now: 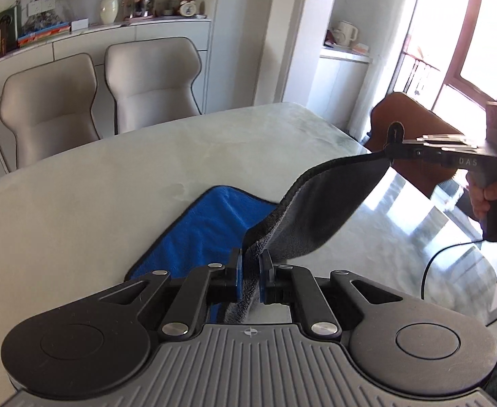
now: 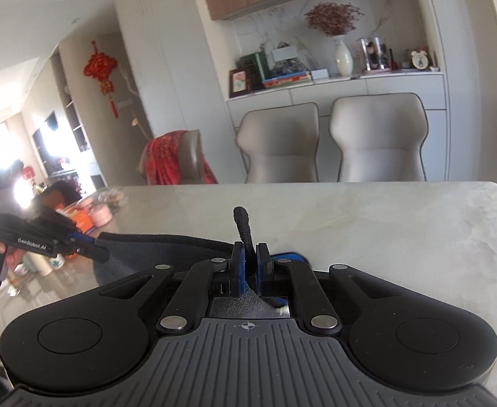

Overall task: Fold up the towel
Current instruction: 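Lift and shake the towel open with both grippers, spreading it flat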

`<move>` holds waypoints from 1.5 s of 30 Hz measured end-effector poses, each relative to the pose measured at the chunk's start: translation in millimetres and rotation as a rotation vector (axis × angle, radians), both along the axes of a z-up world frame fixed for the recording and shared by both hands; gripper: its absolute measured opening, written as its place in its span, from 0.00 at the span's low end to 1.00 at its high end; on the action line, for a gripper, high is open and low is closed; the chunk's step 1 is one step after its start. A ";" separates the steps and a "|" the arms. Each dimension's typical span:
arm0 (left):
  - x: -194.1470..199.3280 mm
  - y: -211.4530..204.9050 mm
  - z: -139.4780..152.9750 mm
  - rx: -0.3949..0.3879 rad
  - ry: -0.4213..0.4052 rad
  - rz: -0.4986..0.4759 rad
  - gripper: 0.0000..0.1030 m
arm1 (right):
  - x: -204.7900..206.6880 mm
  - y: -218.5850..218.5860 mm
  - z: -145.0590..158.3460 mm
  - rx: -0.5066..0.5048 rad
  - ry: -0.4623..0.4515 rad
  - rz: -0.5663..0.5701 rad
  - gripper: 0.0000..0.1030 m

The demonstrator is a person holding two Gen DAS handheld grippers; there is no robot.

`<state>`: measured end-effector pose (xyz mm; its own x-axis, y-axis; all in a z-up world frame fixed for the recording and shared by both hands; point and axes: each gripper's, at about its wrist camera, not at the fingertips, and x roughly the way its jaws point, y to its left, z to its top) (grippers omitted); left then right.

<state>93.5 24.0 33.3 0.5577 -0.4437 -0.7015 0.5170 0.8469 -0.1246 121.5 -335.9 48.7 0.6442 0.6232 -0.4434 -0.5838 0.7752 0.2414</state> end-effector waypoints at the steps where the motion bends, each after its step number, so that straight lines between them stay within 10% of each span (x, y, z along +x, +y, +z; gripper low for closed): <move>1: -11.9 -1.7 2.8 0.003 -0.003 -0.015 0.07 | -9.8 -0.5 4.3 -0.006 0.000 0.015 0.07; 11: -88.2 -4.4 -2.8 -0.022 0.074 -0.099 0.08 | -99.9 -7.9 20.4 -0.098 0.103 0.161 0.07; 23: -132.3 -1.2 -84.4 0.034 0.293 -0.119 0.08 | -158.0 6.0 -55.1 -0.222 0.369 0.228 0.07; 43: -63.7 15.2 -87.0 0.054 0.249 -0.120 0.11 | -64.1 8.1 -58.7 -0.099 0.232 0.083 0.09; 45: -60.8 17.1 -93.4 0.063 0.271 -0.119 0.12 | -57.8 10.8 -68.7 -0.146 0.287 0.051 0.22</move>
